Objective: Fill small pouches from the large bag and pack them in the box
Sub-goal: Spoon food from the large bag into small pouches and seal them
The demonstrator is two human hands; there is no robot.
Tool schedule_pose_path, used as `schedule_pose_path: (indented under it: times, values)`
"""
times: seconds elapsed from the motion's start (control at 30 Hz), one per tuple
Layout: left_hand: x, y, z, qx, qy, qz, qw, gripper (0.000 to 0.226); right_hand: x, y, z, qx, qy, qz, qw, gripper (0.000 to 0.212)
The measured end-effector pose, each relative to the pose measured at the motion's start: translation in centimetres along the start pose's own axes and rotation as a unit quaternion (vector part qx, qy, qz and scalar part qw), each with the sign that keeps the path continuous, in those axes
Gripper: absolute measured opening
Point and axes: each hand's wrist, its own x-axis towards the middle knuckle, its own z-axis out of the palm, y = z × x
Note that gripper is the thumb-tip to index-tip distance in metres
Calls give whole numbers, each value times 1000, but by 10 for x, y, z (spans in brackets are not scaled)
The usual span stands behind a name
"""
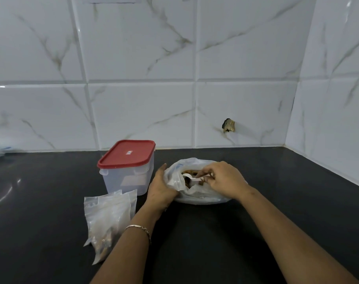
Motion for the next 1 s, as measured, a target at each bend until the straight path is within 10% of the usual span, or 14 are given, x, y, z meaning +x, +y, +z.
schedule_pose_path:
  times: [0.3, 0.73, 1.0]
  values:
    - [1, 1, 0, -24, 12, -25, 999, 59, 2, 2, 23, 49, 39, 10, 998, 32]
    - [5, -1, 2, -43, 7, -33, 999, 39, 3, 16, -6, 257, -105, 82, 957, 28]
    - [2, -1, 2, -33, -5, -23, 999, 55, 3, 9, -7, 286, -153, 176, 929, 25]
